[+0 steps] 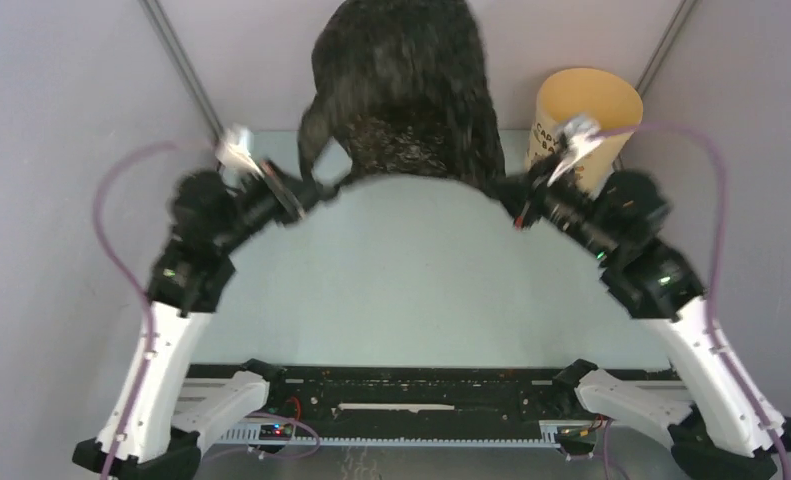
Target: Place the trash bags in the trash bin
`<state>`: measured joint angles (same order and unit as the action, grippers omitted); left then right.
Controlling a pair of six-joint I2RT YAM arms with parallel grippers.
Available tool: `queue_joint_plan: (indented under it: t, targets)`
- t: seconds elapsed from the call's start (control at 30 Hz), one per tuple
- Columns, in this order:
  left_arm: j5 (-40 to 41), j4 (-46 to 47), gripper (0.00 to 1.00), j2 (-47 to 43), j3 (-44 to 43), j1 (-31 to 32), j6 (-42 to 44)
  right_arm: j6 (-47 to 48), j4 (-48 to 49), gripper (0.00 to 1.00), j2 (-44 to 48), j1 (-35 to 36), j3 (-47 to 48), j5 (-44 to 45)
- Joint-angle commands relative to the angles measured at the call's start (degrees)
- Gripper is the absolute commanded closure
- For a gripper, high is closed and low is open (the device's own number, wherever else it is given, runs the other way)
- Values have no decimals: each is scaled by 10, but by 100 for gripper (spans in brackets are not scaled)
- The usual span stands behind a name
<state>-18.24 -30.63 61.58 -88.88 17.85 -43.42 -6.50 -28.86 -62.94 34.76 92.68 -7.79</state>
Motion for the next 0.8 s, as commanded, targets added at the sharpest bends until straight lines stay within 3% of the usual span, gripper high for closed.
queue_joint_plan:
  t: [0.0,0.1,0.17,0.23,0.3,0.5,0.57,0.63,0.73,0.77]
  targets:
    - [10,-53,100,-33,414,4,11,-115,20,100,24,-11,-369,-5]
    - [2,-23,100,-142,528,15,-27,-164,41,100,46,29,-469,-11]
    - [19,-4,100,-187,512,14,-40,-160,54,100,58,48,-460,-8]
    - [30,5,100,-163,430,13,-27,-133,54,100,48,40,-393,-2]
    - [5,-5,100,-73,281,13,5,-89,29,100,2,15,-272,-14]
    - [-30,-135,100,200,-415,16,42,34,-191,100,-201,-37,301,-36]
    - [-25,-151,100,246,-527,15,34,53,-217,100,-232,-42,416,-29]
    - [-19,-151,100,224,-470,15,34,62,-192,100,-213,-48,385,-21]
    - [22,-136,100,136,-178,12,35,51,-112,100,-119,-61,122,-17]
    - [25,-115,100,106,-33,7,36,45,-88,100,-90,-63,34,-17]
